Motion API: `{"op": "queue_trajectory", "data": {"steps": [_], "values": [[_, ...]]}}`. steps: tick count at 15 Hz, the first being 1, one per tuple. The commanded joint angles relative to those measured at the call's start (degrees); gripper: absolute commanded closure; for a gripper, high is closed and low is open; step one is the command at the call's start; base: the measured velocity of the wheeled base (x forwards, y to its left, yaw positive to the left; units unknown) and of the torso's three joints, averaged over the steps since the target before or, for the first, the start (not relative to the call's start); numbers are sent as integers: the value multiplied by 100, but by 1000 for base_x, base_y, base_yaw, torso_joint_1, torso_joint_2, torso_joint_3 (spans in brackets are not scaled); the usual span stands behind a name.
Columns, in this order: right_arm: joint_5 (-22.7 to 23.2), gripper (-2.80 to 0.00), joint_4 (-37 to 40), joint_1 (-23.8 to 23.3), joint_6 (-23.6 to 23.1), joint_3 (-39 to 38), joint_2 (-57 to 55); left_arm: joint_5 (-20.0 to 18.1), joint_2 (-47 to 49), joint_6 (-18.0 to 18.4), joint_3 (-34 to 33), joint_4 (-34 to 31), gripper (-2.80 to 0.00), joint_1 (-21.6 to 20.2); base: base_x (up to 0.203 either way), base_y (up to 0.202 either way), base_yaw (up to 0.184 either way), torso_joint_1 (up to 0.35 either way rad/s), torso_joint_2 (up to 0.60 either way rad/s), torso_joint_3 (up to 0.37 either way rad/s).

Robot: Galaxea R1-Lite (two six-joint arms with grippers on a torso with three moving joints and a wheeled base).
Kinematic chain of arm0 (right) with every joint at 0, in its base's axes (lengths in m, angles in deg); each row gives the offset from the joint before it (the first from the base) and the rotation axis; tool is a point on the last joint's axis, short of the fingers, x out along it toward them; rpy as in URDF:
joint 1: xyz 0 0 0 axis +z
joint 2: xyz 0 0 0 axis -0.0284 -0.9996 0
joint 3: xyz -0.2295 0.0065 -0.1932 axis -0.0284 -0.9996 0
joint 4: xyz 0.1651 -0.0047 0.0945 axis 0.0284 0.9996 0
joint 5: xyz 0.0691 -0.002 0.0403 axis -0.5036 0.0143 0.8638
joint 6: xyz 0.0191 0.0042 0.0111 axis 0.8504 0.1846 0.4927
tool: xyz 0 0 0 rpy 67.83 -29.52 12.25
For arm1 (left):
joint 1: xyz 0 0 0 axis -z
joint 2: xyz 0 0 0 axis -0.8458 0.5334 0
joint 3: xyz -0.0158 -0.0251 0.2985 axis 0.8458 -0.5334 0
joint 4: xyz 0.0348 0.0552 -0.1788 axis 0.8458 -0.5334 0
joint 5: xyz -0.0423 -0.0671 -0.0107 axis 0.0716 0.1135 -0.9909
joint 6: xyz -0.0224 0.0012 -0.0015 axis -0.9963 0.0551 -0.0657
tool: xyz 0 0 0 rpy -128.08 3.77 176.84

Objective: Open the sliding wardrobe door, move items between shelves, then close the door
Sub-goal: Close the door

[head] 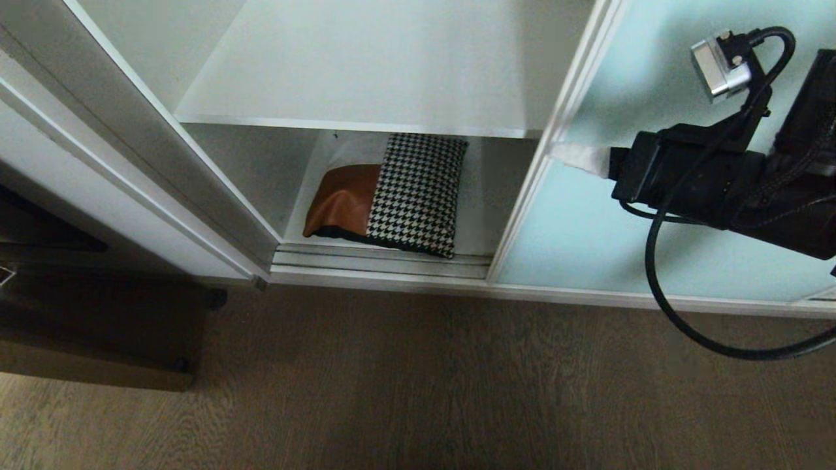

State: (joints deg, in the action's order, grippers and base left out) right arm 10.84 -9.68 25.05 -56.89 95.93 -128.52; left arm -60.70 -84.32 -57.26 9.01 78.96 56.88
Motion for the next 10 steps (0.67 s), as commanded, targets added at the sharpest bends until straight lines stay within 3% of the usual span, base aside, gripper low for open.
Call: {"op": "queue_trajectory", "data": {"steps": [1, 10], "values": [[-38, 0, 67, 276, 4, -167, 468, 0, 9, 0, -9, 0, 0, 0, 0, 0, 0, 0, 0, 0], [-41, 0, 154, 195, 49, -710, 1071, 0, 9, 0, -9, 0, 0, 0, 0, 0, 0, 0, 0, 0]]}}
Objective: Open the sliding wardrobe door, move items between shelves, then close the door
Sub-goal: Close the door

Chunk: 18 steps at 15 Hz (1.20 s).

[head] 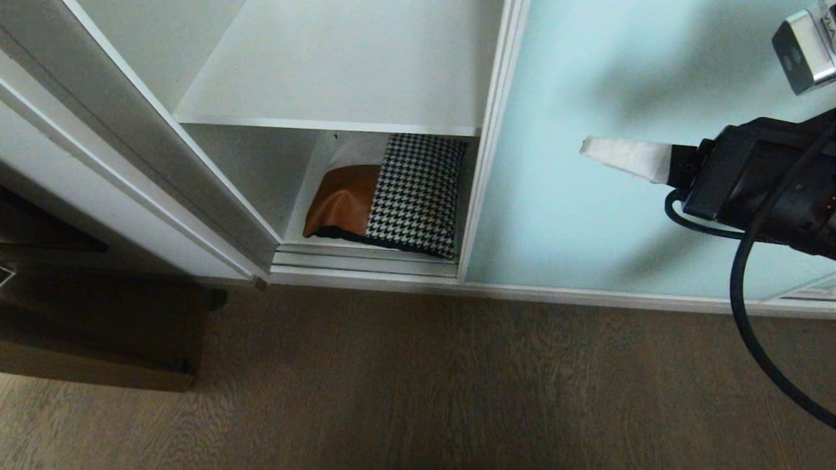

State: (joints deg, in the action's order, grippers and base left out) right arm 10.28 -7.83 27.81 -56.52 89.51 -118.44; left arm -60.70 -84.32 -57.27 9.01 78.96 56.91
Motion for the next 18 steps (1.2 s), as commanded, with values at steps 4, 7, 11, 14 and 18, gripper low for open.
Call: {"op": "queue_trajectory", "data": {"steps": [4, 7, 11, 14, 18], "values": [[34, 0, -42, -211, 21, -135, 12, 0, 9, 1, -9, 0, 0, -3, 0, 0, 0, 0, 0, 0], [45, 0, -52, -106, 18, -27, -227, 0, 9, 1, -9, 0, 0, -3, 0, 0, 0, 0, 0, 0], [9, 0, -59, 192, 19, 292, -766, 0, 9, 1, 0, 0, 0, -3, 0, 0, 0, 0, 0, 0], [-36, 0, -53, 432, 29, 619, -1154, 0, 9, 1, -7, 0, 0, -3, 0, 0, 0, 0, 0, 0], [-180, 0, -51, 535, 30, 1121, -1697, 0, 9, 1, -9, 0, 0, -3, 0, 0, 0, 0, 0, 0]]}}
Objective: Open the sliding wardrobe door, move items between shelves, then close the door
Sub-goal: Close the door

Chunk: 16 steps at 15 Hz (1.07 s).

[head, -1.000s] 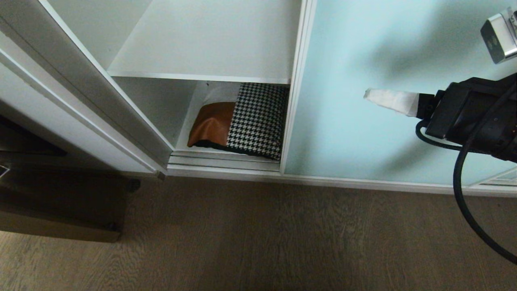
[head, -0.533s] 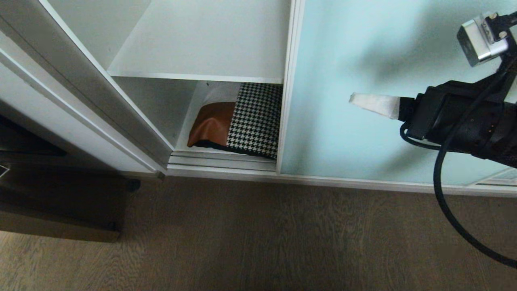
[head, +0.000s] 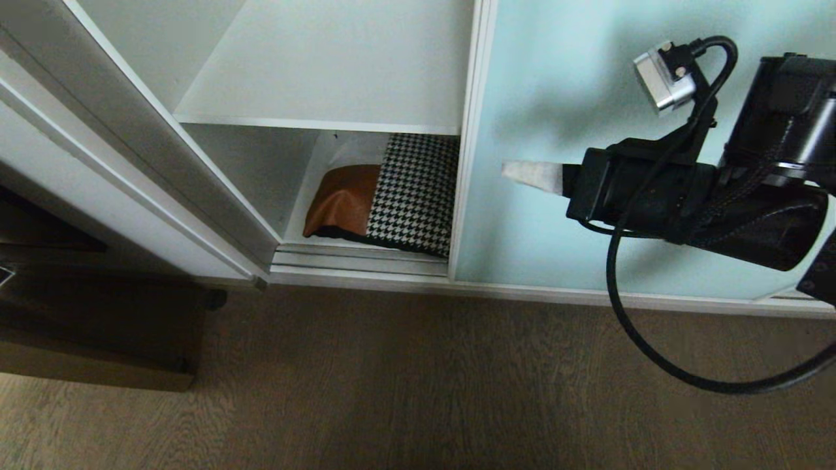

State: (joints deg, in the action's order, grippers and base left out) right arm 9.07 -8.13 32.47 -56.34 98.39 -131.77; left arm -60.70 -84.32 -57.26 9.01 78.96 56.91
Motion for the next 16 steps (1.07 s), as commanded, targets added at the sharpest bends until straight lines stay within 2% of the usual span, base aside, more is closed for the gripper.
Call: {"op": "queue_trajectory", "data": {"steps": [1, 9, 16], "values": [[-193, 0, -22, 134, 6, 394, -521, 0, 9, 0, -1, 0, 0, -3, 0, 0, 0, 0, 0, 0], [-784, 0, -33, 149, -17, 1367, -1452, 0, 9, 0, -9, 0, 0, -3, 0, 0, 0, 0, 0, 0], [-717, 0, -38, -219, -9, 1063, -1005, 0, 9, 0, -9, 0, 0, -3, 0, 0, 0, 0, 0, 0]]}}
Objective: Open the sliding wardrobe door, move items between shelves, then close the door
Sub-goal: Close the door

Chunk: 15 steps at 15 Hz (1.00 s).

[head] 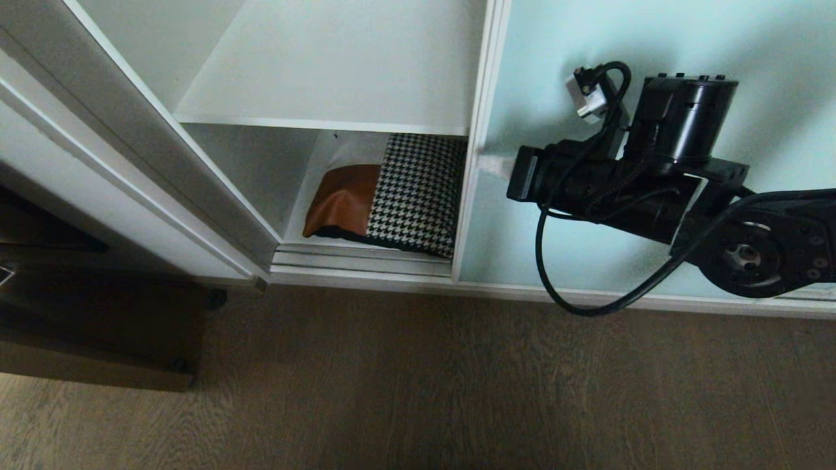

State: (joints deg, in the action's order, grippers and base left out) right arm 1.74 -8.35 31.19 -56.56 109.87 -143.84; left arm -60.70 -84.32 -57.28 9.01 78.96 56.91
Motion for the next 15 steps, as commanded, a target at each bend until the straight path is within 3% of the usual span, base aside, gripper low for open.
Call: {"op": "queue_trajectory", "data": {"steps": [1, 10, 15], "values": [[19, 0, -16, -152, 16, -115, 233, 0, 9, 3, -9, 0, 0, -3, 0, 0, 0, 0, 0, 0], [19, 0, -25, -238, 16, 149, -109, 0, 9, 3, -9, 0, 0, -3, 0, 0, 0, 0, 0, 0], [6, 0, -16, 28, 33, 392, -304, 0, 9, 3, -9, 0, 0, -3, 0, 0, 0, 0, 0, 0]]}}
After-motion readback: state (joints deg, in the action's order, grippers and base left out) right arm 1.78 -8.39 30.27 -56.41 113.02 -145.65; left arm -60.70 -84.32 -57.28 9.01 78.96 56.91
